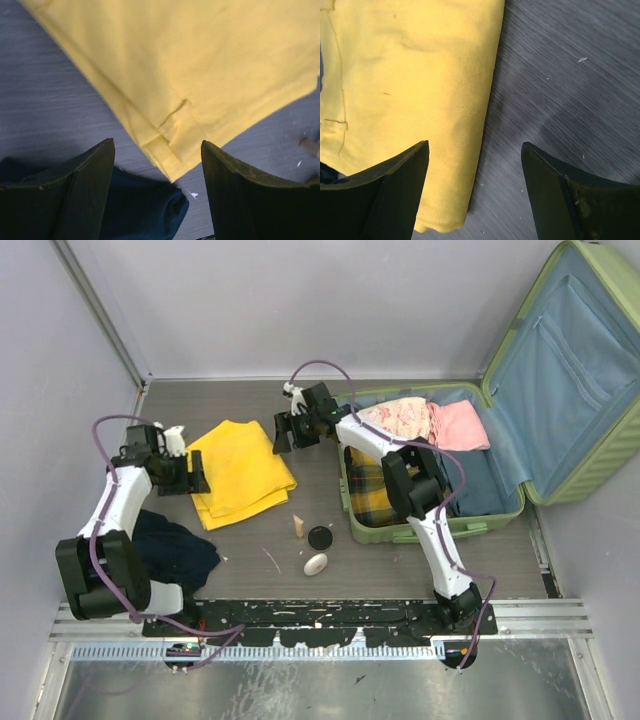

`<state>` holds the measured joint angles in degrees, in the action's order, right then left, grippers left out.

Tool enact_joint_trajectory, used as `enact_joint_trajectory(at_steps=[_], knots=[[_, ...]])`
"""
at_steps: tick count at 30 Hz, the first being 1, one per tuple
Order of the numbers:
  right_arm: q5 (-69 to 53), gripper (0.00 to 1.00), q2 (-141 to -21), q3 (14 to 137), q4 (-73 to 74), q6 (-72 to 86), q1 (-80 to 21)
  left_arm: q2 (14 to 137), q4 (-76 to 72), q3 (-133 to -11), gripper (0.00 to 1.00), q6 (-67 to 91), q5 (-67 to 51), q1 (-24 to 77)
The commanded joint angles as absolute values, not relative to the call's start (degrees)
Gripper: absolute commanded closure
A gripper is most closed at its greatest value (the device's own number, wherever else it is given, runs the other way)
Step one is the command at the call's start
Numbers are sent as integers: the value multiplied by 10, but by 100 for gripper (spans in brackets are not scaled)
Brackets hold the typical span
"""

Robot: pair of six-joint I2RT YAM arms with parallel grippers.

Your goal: Pack the luggage

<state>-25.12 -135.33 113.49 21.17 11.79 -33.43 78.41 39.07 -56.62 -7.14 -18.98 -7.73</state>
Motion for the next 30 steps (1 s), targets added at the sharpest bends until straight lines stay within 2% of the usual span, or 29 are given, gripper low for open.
enact_joint_trajectory(at_steps=[1, 13, 20, 25, 28, 30], knots=[[-249, 22, -1365, 1167, 177, 126, -356, 786, 338, -550, 30, 77, -183, -144], [-227, 31, -1399, 1172, 172, 96, -388, 892, 308, -562, 26, 115, -183, -178], [-233, 41, -1404, 1157, 170, 102, -400, 978, 277, -582, 31, 138, -201, -178], [-235, 49, -1404, 1159, 169, 101, -401, 1019, 255, -589, 46, 157, -245, -175], [-251, 62, -1385, 1166, 166, 98, -401, 1032, 251, -587, 65, 160, -267, -167], [-270, 74, -1369, 1167, 155, 101, -402, 1024, 246, -584, 79, 162, -279, -163]])
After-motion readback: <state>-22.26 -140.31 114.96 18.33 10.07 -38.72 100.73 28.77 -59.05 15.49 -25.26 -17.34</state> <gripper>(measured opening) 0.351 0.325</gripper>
